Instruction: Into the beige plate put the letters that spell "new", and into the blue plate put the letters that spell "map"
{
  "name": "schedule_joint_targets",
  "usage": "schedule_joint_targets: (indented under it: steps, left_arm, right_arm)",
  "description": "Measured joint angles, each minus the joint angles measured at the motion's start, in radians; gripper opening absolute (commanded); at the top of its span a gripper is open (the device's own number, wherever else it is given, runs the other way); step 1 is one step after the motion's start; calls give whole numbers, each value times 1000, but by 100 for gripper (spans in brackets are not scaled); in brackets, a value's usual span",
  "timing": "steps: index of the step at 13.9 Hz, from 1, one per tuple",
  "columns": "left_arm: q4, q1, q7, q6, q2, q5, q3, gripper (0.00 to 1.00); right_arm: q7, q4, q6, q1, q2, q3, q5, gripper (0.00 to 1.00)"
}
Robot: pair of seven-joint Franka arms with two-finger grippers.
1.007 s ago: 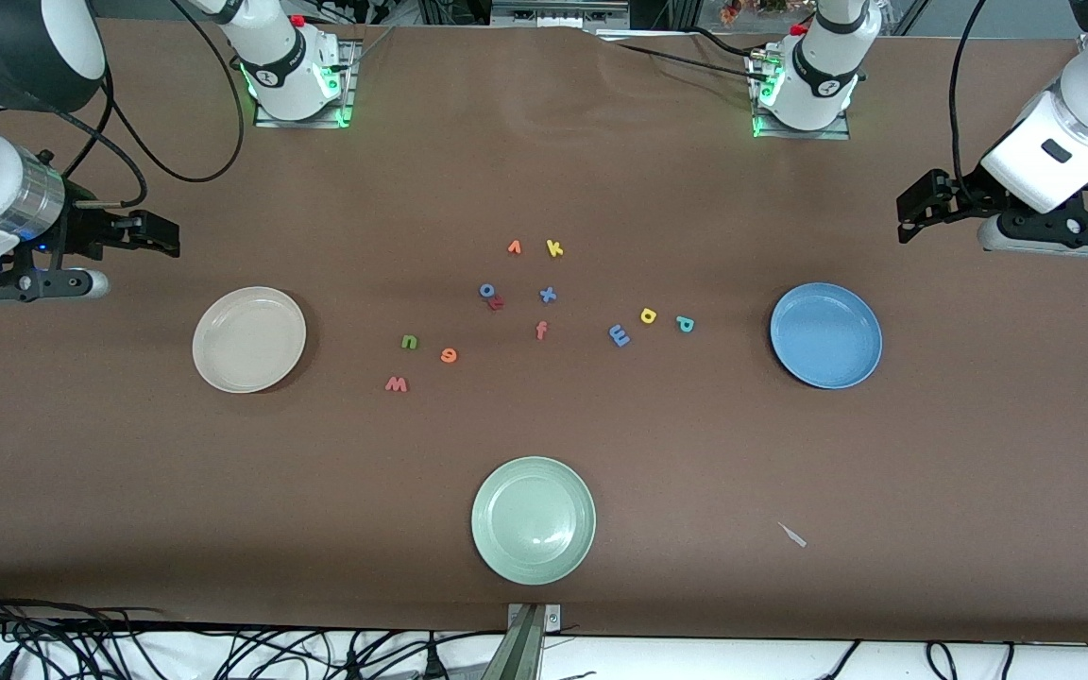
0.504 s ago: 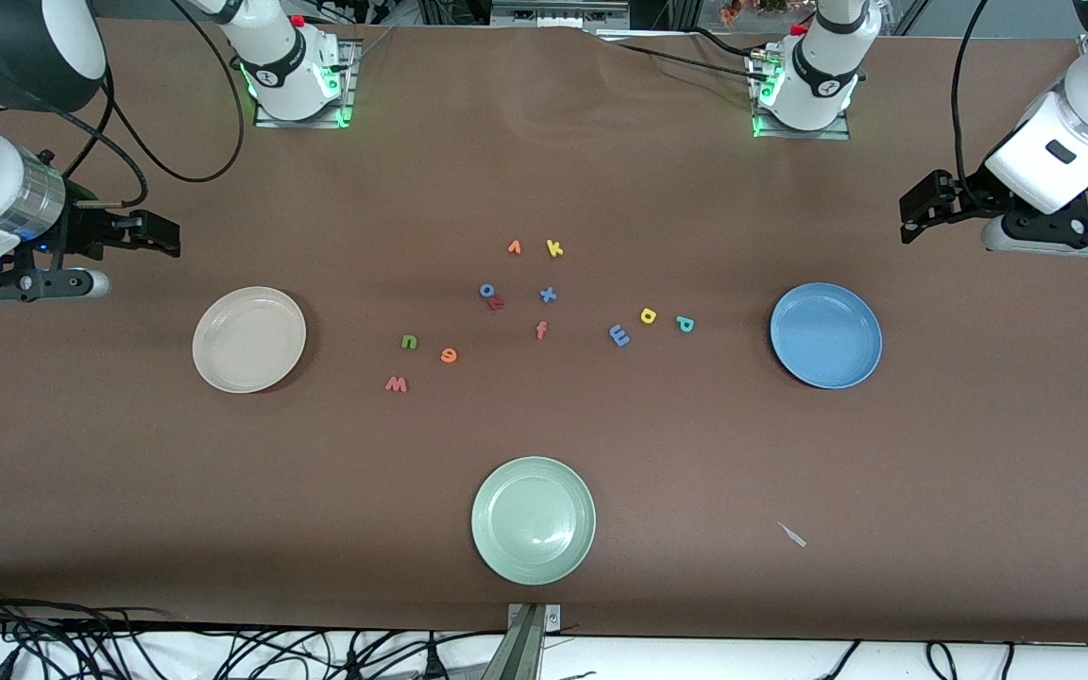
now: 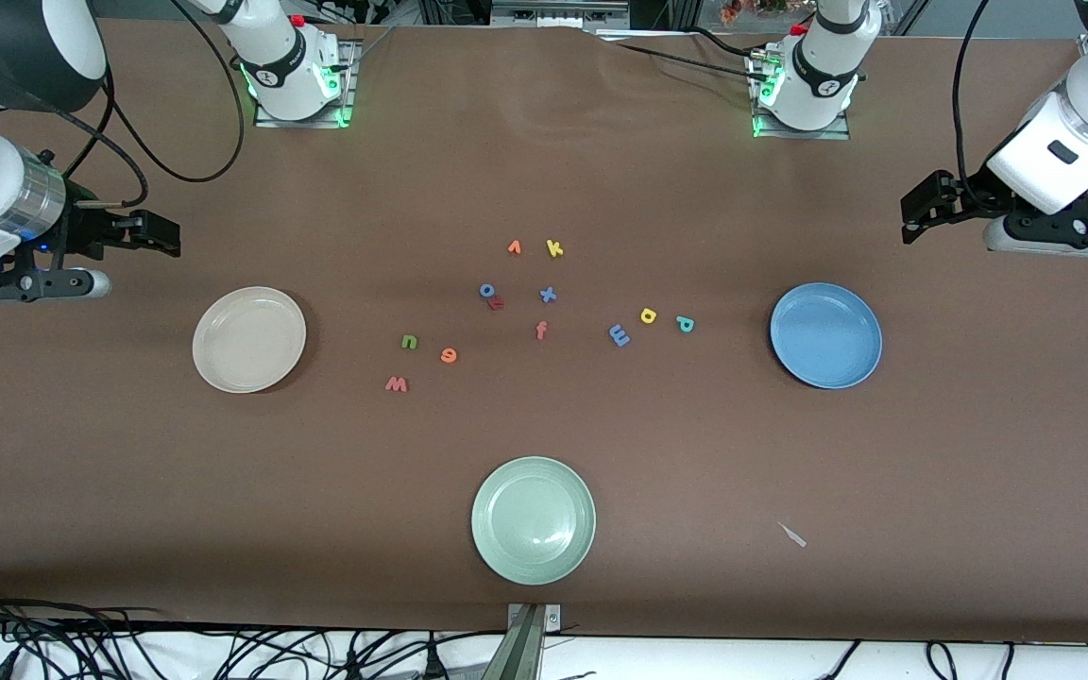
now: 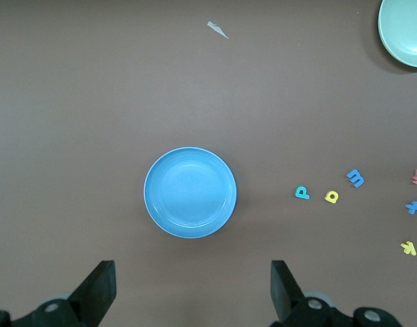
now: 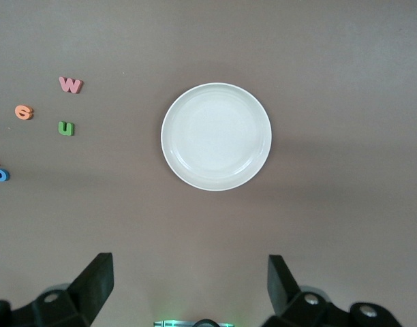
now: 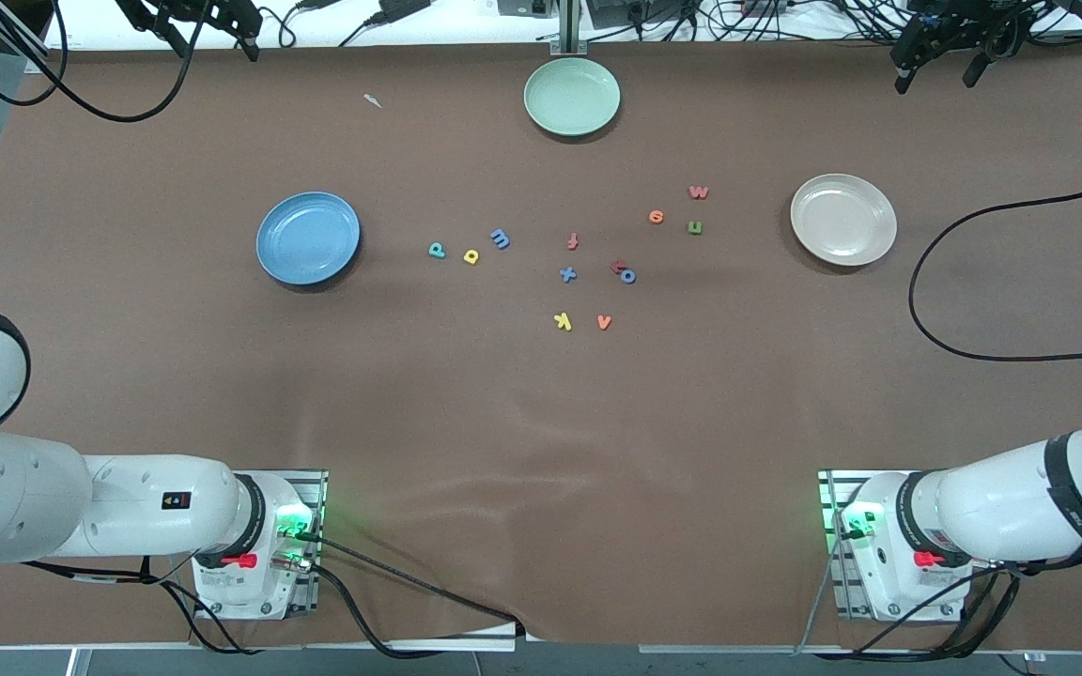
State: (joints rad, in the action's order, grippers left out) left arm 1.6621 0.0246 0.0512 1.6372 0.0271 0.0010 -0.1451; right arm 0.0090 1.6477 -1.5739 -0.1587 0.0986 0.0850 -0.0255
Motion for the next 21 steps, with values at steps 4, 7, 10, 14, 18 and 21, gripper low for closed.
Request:
schedule_joint_targets:
  steps: [4,7,10,14,18,21]
  left_arm:
    - [0,0,0,0,0,0,0,100]
    - [0,0,0,0,0,0,0,100]
    - [0,-1,0,-1,0,0,-1,100]
    - [0,-9,0,-16,-5,0,-5,100]
    - [0,7,0,-70,-17,0,2,100]
    - [-1,24,0,-135,-27,0,3,100]
  right_arm:
    - [0,0,0,0,0,0,0,100]
    - [0,2,0,0,2,0,0,100]
    - [0,2,0,0,5,0,0,100]
    - [0,2,0,0,8,0,0,100]
    - [0,2,0,0,8,0,0,100]
    - [0,2,0,0,8,0,0,100]
